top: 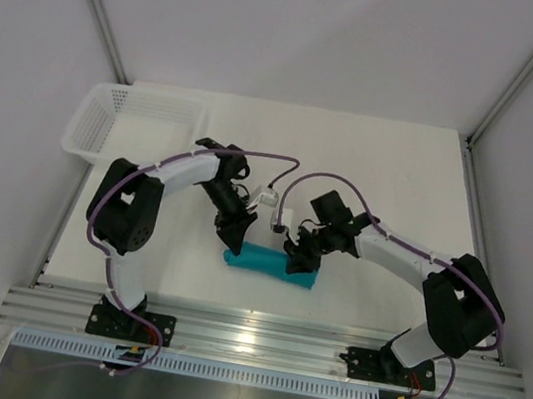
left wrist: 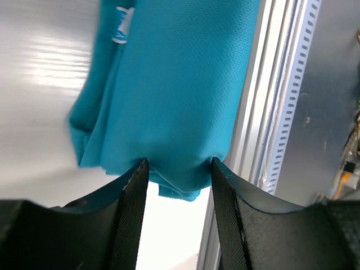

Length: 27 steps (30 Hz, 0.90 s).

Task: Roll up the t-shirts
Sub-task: Roll the tshirt

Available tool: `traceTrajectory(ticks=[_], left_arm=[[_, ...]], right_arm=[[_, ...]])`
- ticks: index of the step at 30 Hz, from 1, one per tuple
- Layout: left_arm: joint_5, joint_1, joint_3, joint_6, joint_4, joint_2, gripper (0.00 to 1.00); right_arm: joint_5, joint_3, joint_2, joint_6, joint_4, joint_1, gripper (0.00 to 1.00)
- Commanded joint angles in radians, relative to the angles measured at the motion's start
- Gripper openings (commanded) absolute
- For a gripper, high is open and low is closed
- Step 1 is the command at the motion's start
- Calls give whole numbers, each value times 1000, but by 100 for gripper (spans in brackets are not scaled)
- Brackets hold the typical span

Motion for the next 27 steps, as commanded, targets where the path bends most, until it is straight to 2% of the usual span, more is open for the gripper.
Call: traceTrajectory(ticks=[1, 13, 14, 22, 27], left_arm=[[4, 43, 51, 18, -3, -64, 52], [-19, 62, 45, -79, 115, -93, 56], [-16, 56, 34, -79, 123, -89, 60], [6, 17, -36, -107, 249, -98, 64], [-51, 14, -24, -142, 303, -44, 64]], right_arm=[[-156, 66, 73, 31, -47, -33, 2], [-266, 184, 262, 52, -99, -119, 4], [-269, 201, 281, 51, -105, -124, 4], [-302, 235, 321, 66, -120, -157, 4], [-305, 253, 336, 51, -139, -164, 4]])
